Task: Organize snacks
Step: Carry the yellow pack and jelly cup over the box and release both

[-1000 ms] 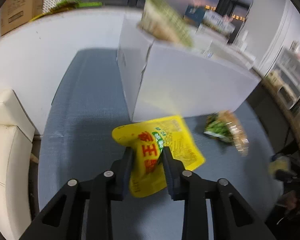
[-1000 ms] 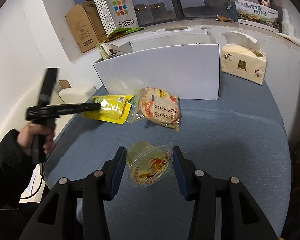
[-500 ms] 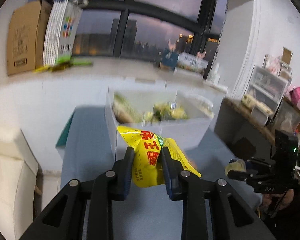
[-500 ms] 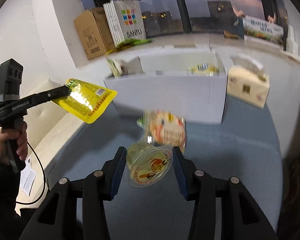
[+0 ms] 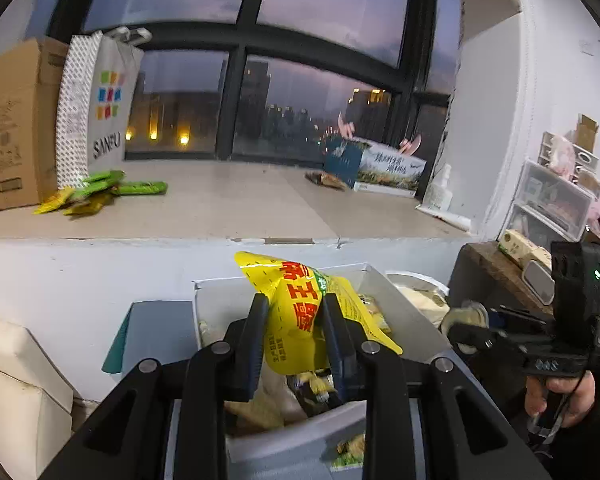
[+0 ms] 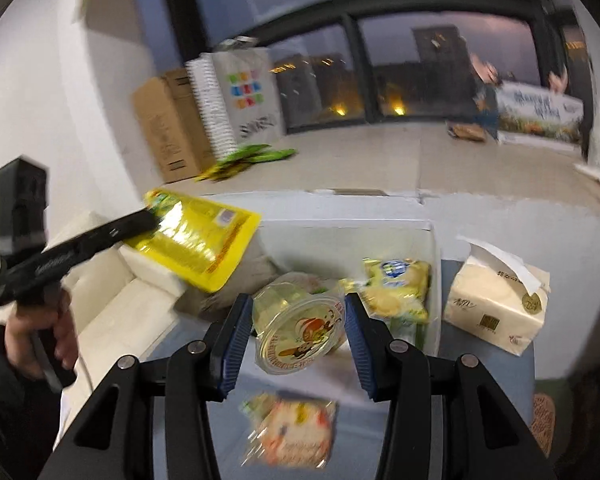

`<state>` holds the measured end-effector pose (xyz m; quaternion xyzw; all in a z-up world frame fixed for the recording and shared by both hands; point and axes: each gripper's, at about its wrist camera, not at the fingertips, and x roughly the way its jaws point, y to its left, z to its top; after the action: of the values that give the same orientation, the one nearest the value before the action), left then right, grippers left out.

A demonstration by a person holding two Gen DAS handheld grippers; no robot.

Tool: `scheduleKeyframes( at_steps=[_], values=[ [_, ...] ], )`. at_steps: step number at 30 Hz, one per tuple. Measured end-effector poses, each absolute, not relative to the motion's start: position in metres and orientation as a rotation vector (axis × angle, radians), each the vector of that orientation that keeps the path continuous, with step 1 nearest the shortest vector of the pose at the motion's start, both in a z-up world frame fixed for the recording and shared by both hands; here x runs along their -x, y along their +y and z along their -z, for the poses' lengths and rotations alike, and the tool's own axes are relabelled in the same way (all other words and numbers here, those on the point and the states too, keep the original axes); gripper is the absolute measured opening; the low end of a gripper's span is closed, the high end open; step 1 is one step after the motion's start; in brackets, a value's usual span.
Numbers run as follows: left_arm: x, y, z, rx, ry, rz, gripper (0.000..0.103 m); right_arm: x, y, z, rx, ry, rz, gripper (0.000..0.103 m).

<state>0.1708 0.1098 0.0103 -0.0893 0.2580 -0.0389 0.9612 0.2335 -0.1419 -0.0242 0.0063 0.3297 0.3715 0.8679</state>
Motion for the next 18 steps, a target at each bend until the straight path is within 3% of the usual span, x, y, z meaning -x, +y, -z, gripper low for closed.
scheduleKeyframes(
  at_steps=[4, 6, 7, 8, 9, 18],
  values=[
    [-0.206, 0.109, 0.006, 0.160, 0.578, 0.056, 0.031, -0.283, -0.139, 0.039, -0.096, 0.776, -0.719, 0.050],
    [-0.219, 0.110, 0.012, 0.161, 0.607, 0.011, 0.036, -0.296, -0.134, 0.042, -0.075, 0.776, -0.704, 0.052],
    [-0.223, 0.109, 0.015, 0.157, 0.618, 0.006, 0.045, -0.301, -0.132, 0.043, -0.065, 0.770, -0.691, 0.059],
    [-0.228, 0.110, 0.018, 0.158, 0.640, -0.001, 0.075, -0.307, -0.131, 0.044, -0.066, 0.774, -0.687, 0.091],
    [-0.229, 0.110, 0.019, 0.168, 0.648, -0.002, 0.103, -0.312, -0.133, 0.045, -0.088, 0.781, -0.679, 0.103],
    [-0.215, 0.103, 0.014, 0.147, 0.631, 0.009, 0.103, -0.293, -0.152, 0.037, -0.142, 0.738, -0.713, 0.103]
  ],
)
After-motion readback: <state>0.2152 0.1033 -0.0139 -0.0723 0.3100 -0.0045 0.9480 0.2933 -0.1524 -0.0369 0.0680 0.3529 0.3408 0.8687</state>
